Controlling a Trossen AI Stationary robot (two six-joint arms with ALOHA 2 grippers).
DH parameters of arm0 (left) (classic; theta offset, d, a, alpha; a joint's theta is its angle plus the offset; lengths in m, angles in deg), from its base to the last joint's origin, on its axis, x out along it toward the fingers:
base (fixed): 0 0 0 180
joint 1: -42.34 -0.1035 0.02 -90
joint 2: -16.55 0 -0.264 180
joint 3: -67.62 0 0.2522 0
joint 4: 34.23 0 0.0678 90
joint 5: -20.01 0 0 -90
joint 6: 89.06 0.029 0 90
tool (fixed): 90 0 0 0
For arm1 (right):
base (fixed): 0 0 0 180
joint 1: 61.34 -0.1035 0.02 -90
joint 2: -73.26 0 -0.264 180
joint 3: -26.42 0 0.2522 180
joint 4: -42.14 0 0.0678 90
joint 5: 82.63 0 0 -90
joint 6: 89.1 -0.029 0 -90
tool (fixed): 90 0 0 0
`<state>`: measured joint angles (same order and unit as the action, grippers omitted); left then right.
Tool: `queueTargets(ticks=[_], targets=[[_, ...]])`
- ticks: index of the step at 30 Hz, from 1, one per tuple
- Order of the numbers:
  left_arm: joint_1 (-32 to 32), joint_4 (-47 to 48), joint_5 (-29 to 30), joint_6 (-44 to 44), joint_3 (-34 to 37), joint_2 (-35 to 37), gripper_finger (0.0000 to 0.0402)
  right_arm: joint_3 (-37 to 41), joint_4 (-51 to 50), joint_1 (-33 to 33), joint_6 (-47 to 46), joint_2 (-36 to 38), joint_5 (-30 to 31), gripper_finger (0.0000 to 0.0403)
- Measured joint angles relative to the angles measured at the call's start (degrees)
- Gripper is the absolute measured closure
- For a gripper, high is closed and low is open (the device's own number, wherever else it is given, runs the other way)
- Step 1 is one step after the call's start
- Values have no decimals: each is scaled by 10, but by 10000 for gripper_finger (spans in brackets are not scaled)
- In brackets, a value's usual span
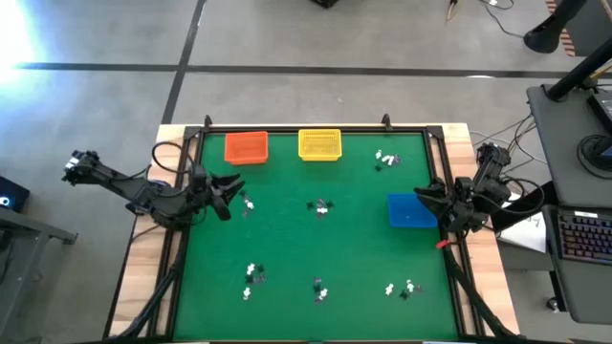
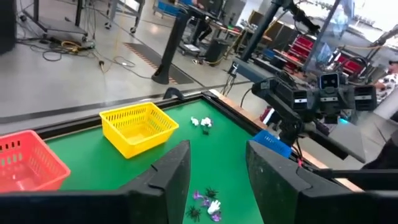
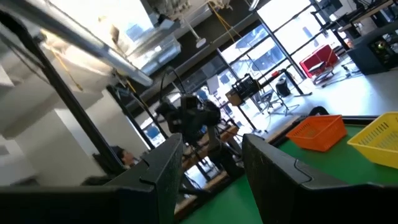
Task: Sort Halloween decoration
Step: Put the top violet hat toy into the orange basket
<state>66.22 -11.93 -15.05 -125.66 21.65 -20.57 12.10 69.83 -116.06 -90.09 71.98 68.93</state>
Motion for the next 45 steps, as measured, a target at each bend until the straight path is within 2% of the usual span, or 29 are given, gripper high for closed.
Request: queueTargets(ticks=[6,10,19,22,28,32,35,45], targets=[[0,8,-40,0,0,-19,282,-37,26,0,54,0,0,243],[0,62,-78,-13,0,-29,291,-82,21,0,124,0,0,243],[0,289,-112,-182,-9,-58,294,-164,17,0,235,-20,4,243],[-1,327,-137,-227,-9,-72,294,-184,17,0,258,-32,36,243],[-1,343,-169,-256,1,-110,294,-210,15,0,256,-51,109,243],[-7,371,-178,-266,8,-143,294,-217,14,0,256,-57,106,243],[-23,394,-218,-299,9,-166,294,-217,13,0,250,-60,106,243],[-70,363,-269,-288,9,-225,294,-217,7,0,234,-61,105,243]])
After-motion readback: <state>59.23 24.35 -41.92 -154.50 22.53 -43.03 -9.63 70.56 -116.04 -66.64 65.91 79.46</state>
